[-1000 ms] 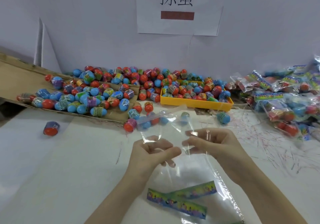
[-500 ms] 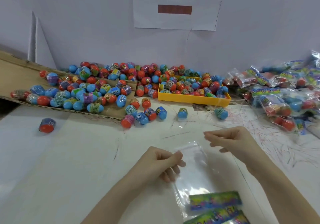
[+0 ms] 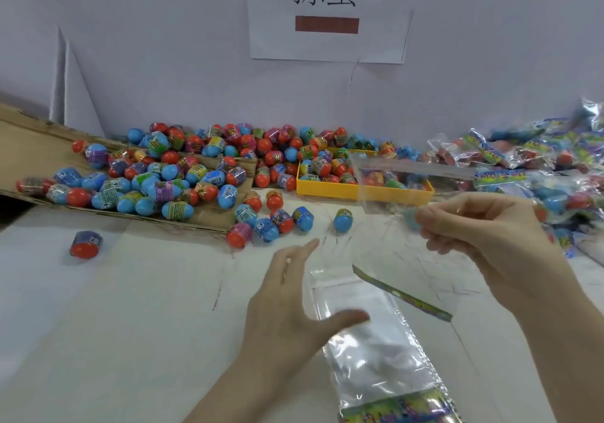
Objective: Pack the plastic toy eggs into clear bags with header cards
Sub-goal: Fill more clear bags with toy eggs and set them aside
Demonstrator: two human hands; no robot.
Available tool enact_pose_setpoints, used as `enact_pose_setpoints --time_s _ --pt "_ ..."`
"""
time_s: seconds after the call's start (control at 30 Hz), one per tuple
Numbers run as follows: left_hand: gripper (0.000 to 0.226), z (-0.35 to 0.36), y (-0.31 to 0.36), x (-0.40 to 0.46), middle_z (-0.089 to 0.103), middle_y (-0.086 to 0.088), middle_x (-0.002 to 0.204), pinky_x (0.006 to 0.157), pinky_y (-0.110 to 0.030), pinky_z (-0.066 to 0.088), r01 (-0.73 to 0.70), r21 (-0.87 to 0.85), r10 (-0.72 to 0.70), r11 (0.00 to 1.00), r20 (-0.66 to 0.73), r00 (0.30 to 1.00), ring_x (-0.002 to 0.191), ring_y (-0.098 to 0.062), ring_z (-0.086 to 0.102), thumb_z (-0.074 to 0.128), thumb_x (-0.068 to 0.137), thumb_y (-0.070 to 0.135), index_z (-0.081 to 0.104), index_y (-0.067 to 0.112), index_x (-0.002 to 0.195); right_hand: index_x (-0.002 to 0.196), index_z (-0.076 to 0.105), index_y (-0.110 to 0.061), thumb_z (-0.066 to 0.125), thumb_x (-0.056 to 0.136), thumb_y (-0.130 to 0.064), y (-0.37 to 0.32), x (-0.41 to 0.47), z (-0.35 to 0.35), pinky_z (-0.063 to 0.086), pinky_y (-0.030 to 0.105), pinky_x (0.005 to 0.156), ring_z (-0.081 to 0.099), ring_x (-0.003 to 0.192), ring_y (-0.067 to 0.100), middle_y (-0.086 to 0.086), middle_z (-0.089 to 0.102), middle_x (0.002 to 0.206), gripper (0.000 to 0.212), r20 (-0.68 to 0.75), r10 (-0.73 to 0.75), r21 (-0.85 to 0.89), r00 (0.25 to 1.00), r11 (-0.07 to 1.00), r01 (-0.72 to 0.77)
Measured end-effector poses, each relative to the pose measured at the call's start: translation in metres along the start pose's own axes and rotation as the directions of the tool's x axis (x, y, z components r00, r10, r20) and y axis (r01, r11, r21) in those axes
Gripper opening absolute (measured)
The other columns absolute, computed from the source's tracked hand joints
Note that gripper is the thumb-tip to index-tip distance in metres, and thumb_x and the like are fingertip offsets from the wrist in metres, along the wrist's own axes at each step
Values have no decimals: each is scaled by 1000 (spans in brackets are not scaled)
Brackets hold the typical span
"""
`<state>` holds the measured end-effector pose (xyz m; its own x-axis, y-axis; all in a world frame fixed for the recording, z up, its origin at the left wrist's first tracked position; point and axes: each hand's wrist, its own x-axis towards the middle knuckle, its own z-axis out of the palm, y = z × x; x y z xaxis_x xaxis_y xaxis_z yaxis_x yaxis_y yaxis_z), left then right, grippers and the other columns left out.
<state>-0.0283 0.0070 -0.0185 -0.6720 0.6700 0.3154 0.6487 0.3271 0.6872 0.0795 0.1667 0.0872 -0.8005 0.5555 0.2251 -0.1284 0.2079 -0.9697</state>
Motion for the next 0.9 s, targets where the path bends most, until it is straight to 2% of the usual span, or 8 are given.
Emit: enact_pose_setpoints --time_s 0.07,0.13,0.27,0.37,0.43,0.63,0.77,0.9 --pt "79 -4 1 1 39 27 124 79 -1 34 -4 -356 -22 934 -70 997 103 13 42 45 52 91 39 50 118 54 71 -13 87 19 -53 0 -1 5 45 15 42 56 41 10 6 63 50 55 94 20 13 995 1000 -21" --pt "87 -10 3 3 51 26 127 84 -1 36 45 -621 -64 782 -9 998 111 12 47 47 43 94 51 44 114 53 70 -12 90 26 -45 -1 -3 13 45 16 43 55 41 10 4 62 49 47 218 53 8 974 998 -56" --pt "68 -21 7 11 71 17 103 89 -15 46 130 -839 -61 529 115 991 105 0 61 68 39 80 74 32 88 49 65 -11 84 36 -23 2 -6 31 42 17 43 52 39 11 5 58 45 26 309 131 -27 942 991 -129" --pt "31 -29 11 6 74 1 78 76 -15 49 112 -873 -74 474 87 993 81 -11 69 77 56 50 76 27 76 55 66 -13 79 41 -24 5 -6 40 43 18 42 52 39 13 6 58 45 22 295 106 10 950 993 -114" --pt "14 -32 12 4 71 -2 64 64 -15 51 137 -909 -174 393 73 982 58 -12 66 81 58 30 75 20 67 73 73 -18 81 44 -26 8 -7 41 45 19 45 54 42 15 6 59 48 31 288 60 45 956 996 -76" --pt "16 -35 13 10 59 3 53 52 -17 49 372 -912 -342 172 299 891 41 -7 52 63 64 28 71 16 59 106 67 -36 79 58 -49 13 -6 40 51 20 60 64 69 11 -4 70 82 52 509 -131 20 851 990 140" --pt "16 -33 13 8 54 7 47 63 -27 38 509 -827 -253 239 454 855 35 -4 44 59 79 18 71 13 69 115 58 -44 76 58 -47 6 3 44 47 20 74 58 90 9 -15 62 102 59 531 -217 -196 819 909 368" --pt "11 -30 9 6 56 9 52 68 -27 38 566 -783 -149 256 547 824 42 -4 46 68 77 18 74 20 68 105 56 -47 67 58 -47 4 11 59 36 7 85 45 108 -5 -23 53 112 48 467 -195 -406 863 819 405"
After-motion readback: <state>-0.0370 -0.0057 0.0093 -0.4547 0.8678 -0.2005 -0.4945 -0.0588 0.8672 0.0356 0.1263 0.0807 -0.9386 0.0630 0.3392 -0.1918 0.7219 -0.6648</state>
